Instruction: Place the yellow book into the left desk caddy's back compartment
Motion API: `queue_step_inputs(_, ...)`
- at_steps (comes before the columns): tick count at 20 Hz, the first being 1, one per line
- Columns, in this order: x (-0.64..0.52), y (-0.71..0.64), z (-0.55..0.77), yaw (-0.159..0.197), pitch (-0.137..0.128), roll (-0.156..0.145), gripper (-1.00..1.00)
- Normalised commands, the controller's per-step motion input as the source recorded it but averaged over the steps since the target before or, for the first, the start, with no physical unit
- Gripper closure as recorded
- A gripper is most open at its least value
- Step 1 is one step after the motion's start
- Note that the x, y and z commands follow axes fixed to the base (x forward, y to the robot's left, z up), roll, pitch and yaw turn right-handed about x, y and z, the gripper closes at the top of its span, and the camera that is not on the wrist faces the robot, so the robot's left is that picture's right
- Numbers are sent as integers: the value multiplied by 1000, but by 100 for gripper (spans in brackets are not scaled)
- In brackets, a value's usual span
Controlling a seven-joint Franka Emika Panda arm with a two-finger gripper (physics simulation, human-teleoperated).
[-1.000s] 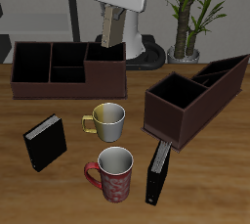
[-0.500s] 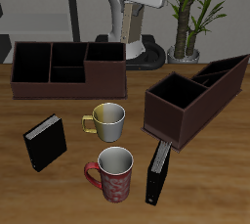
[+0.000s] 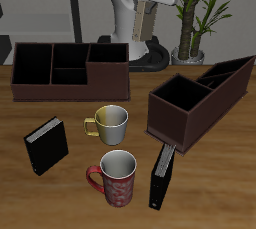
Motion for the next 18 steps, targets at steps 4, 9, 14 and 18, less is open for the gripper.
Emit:
queue_step_inputs(4, 87, 314, -269, -38, 41, -23, 100)
queue_step_inputs(9, -15, 475, -227, -21, 35, 24, 100)
queue_step_inputs(14, -79, 441, 27, -46, 1, 59, 100)
queue_step_inputs(18, -18, 271, 104, -35, -22, 43, 100)
